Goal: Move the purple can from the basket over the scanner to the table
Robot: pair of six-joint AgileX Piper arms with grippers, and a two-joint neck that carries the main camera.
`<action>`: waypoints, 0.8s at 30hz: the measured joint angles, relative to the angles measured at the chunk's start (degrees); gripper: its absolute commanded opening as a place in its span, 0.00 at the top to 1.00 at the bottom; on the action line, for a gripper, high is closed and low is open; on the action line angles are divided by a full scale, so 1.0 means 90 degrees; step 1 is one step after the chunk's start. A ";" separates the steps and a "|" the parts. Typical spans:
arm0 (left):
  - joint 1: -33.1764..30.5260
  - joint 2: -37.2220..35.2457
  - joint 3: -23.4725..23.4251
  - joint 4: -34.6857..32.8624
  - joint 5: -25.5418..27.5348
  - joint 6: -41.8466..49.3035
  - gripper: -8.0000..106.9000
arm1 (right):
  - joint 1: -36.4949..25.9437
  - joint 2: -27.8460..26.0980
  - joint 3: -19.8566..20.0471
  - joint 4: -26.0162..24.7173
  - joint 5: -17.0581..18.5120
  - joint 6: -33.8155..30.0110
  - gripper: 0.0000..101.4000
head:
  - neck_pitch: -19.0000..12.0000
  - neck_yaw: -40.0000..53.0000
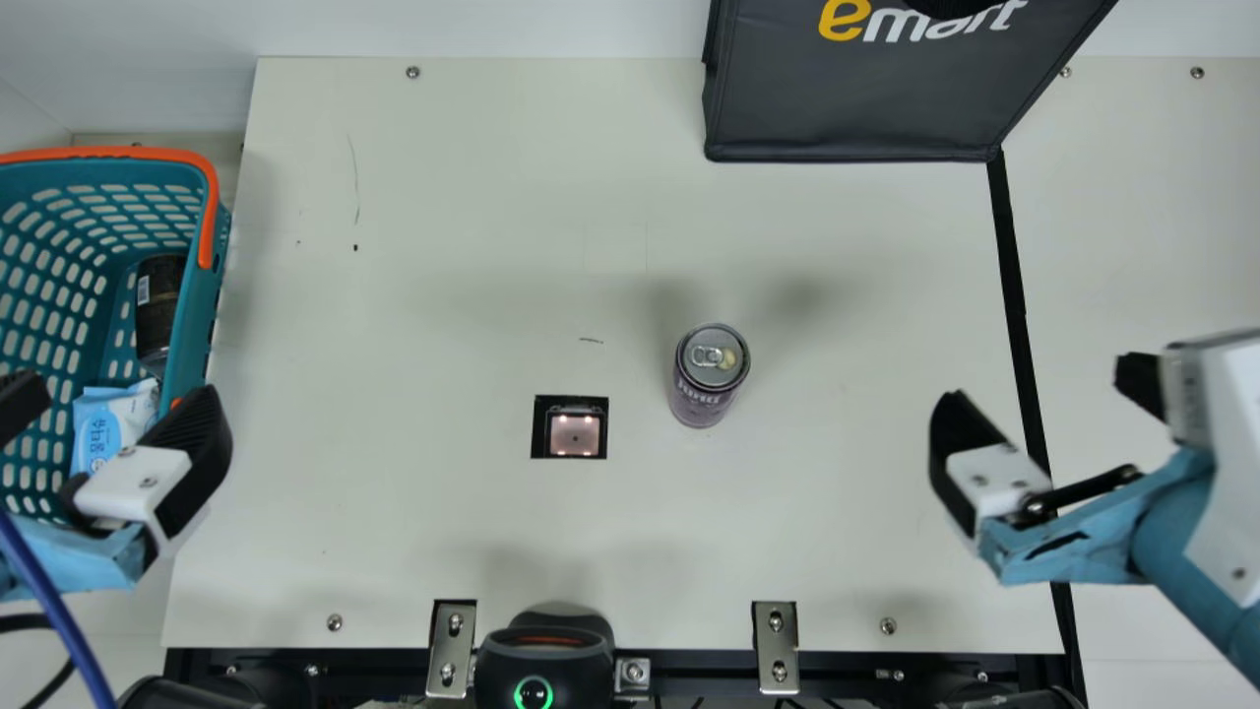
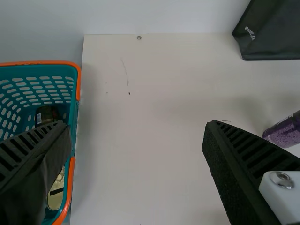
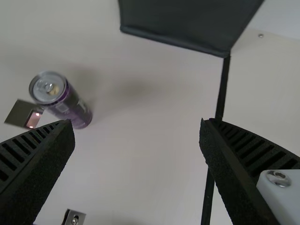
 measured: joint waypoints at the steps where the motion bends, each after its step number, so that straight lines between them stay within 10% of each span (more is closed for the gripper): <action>1: 0.0000 0.0000 0.0000 0.0000 0.0000 0.0000 0.15 | 0.0091 0.0006 0.0056 0.0027 0.0000 -0.0077 0.06 | 0.0000 0.0000; 11: 0.0000 0.0000 0.0000 0.0000 0.0000 0.0000 0.15 | 0.1021 0.0307 0.0247 0.0297 -0.0007 -0.0183 0.06 | 0.0000 0.0000; 24: 0.0000 0.0000 0.0000 0.0000 0.0000 0.0000 0.15 | 0.2324 0.1170 0.0203 -0.0489 -0.0617 0.1743 0.06 | 0.0000 0.0000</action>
